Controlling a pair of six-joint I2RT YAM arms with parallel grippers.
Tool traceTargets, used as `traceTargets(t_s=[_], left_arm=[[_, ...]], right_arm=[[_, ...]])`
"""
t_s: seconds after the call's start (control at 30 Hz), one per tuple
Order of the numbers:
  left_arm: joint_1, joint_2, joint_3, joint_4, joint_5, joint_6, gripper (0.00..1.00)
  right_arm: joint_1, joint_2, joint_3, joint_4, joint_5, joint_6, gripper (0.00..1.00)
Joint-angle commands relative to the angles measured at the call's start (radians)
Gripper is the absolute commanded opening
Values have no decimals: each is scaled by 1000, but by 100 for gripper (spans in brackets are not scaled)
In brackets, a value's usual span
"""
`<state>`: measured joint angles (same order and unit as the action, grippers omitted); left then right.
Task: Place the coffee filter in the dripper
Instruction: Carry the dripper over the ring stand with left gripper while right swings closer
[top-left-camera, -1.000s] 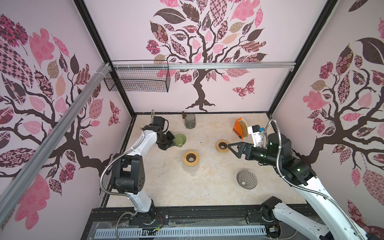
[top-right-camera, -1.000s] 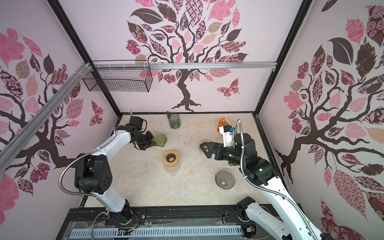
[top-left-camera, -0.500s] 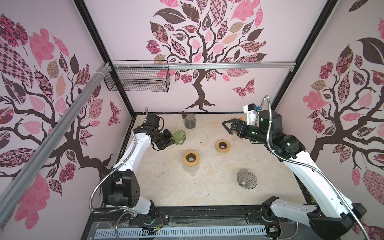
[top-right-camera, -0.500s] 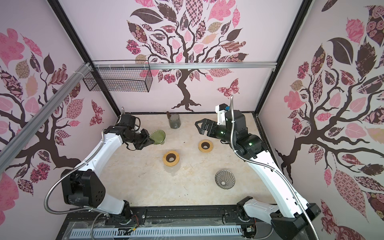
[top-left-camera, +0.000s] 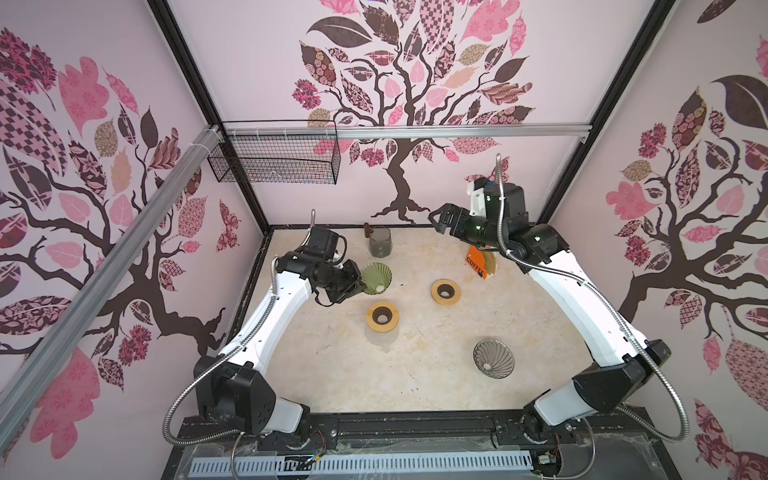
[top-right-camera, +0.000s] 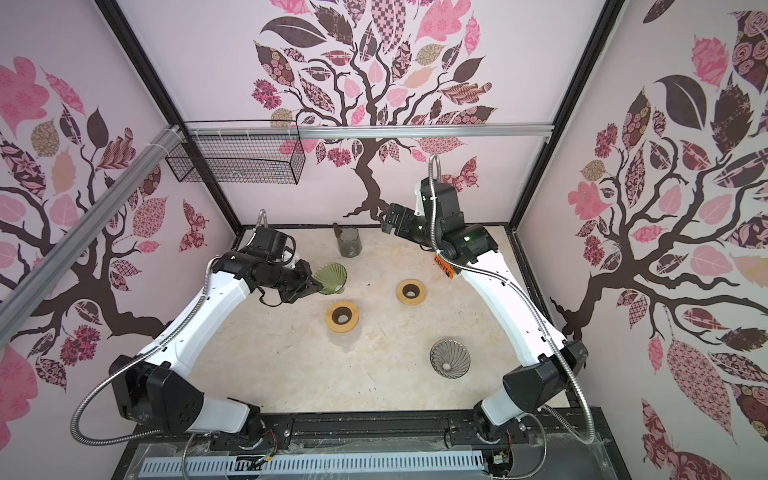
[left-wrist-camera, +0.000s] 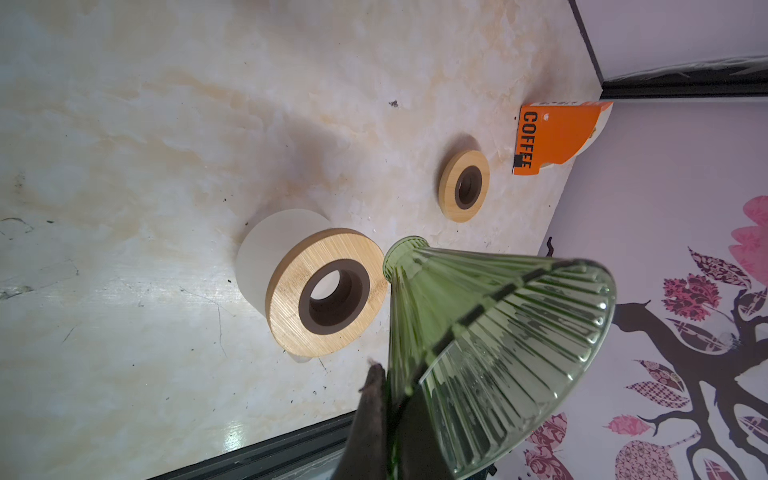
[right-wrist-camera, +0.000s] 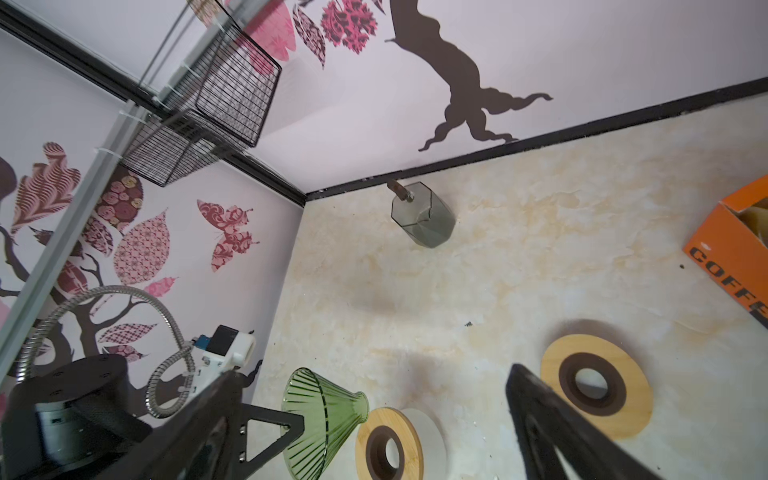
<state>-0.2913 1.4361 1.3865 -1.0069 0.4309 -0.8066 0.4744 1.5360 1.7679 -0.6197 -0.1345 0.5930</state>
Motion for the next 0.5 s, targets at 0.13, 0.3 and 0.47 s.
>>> traceTargets(t_s=[0.13,0.3,0.47], left_arm=[[-75,-16,60,-87,-68,38,0],[-92,-7,36,-94,-72,36,0],[-122,12,34,-102,-102,36,0]], right_arm=[[33,-61,-102,-77,-81,-68,100],[57,-112,-208,-65,-144,-77,100],[87,-127,-279,-53,-178,-88,100]])
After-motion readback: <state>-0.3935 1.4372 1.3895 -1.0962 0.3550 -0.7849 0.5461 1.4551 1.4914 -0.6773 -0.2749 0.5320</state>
